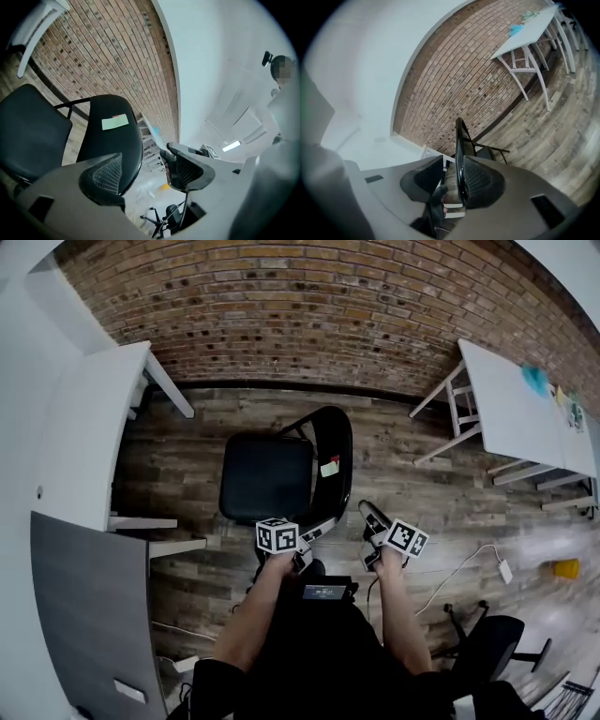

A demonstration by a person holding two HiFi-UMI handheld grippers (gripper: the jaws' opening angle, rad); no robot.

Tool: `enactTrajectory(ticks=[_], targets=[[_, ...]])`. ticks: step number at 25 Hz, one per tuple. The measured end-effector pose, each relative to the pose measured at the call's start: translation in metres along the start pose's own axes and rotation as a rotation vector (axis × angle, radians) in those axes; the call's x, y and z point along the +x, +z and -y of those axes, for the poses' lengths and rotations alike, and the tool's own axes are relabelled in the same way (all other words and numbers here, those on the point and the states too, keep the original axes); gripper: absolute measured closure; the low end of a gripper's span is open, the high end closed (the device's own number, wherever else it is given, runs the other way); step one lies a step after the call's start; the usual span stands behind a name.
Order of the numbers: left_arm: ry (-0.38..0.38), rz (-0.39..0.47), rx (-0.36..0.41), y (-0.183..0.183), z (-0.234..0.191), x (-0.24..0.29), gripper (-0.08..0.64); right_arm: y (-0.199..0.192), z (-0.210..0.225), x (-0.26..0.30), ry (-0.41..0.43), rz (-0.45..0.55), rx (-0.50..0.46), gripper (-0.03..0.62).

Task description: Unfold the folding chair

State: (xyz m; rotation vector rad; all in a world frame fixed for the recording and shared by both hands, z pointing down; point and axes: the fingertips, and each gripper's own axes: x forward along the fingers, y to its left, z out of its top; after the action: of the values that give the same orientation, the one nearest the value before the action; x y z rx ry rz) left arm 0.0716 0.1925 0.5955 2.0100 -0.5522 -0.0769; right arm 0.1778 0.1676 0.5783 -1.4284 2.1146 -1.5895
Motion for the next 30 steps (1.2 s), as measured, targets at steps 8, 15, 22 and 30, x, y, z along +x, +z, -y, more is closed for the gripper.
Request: enactTrajectory(ticks=[8,15,22,30], targets=[[-0.003,0.131,-0.062,-0.008,0.04,-0.053,0.184,-0.038,-0.073,-0.015,0.354,-0.058,0.07,0.471],[-0.039,0.203,-0.045,0.013,0.07,-0.095,0.184,-0.066,-0.101,-0.017,0.351,-0.1,0.047,0.472],[-0.142,0.173,0.001,-0.001,0.1,-0.13,0.186,-0.109,-0.131,-0.036,0.386,-0.165,-0.008,0.472],[-0.207,0.091,0.038,-0.026,0.118,-0.2,0.189,-0.157,-0.194,-0.084,0.405,-0.137,-0.059,0.472]])
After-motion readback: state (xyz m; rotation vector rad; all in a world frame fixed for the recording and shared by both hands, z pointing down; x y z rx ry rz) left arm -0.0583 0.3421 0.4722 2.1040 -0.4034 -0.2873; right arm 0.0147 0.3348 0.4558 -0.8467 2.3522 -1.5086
